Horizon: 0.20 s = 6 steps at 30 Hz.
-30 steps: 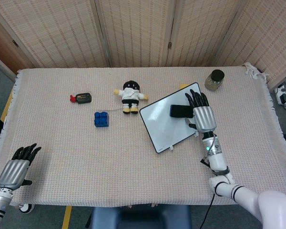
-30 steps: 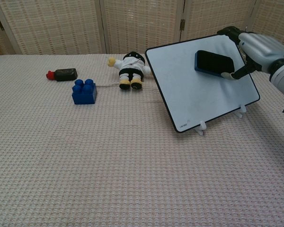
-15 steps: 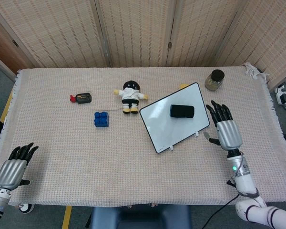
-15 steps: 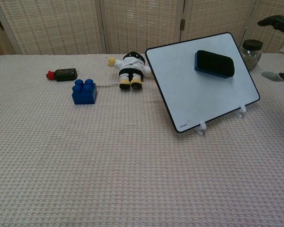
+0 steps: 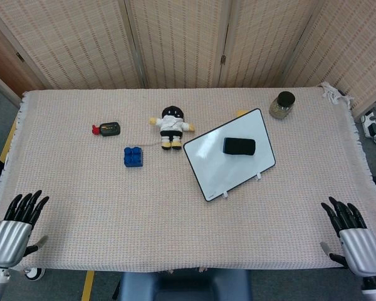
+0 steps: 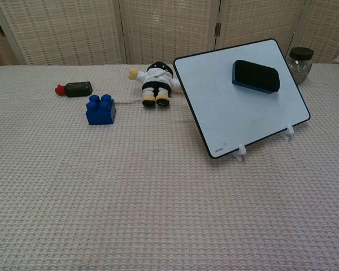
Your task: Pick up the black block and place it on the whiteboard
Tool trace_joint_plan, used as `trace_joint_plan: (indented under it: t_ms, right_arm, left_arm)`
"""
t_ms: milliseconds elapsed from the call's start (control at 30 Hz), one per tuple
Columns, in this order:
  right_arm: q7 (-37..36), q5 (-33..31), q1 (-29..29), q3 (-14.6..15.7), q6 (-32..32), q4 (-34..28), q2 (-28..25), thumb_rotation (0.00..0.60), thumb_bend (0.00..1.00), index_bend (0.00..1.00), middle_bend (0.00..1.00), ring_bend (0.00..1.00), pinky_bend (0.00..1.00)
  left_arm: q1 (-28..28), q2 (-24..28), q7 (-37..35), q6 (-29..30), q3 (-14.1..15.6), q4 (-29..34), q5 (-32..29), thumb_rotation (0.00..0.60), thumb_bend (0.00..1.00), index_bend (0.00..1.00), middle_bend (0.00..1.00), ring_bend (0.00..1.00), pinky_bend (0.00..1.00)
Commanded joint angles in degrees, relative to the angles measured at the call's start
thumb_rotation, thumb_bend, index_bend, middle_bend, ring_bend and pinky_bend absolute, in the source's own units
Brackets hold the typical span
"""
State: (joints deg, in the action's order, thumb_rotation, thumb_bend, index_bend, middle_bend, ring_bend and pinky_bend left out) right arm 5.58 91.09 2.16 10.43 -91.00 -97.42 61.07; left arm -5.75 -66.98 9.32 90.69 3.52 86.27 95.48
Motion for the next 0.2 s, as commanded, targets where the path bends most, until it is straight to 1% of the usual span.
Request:
trace_joint_plan:
  t_ms: [33,100,200]
  right_arm:
    - [3.2,4.2,-3.4,2.0,-3.5,-0.5,0.5,0.600,0.31,0.00,0.00,0.00,0.00]
    - [3.8,5.2,-4.7,2.6,-4.5,-1.0,0.4,0.600,0.31,0.00,0.00,0.00,0.00]
    - [4.4,8.4,-6.3,3.4,-6.5,-1.0,0.2,0.600,0.31,0.00,0.00,0.00,0.00]
  left_arm:
    - [2.7,0.4,0.8,3.9,2.3,1.0,4.0,0.600,0.21,0.00,0.00,0.00,0.00]
    - [3.6,0.7,0.4,5.2,3.0,1.0,5.3,0.600,0.21,0.00,0.00,0.00,0.00]
    - [4.3,0.9,0.4,6.1,4.0,0.9,7.3,0.600,0.21,0.00,0.00,0.00,0.00]
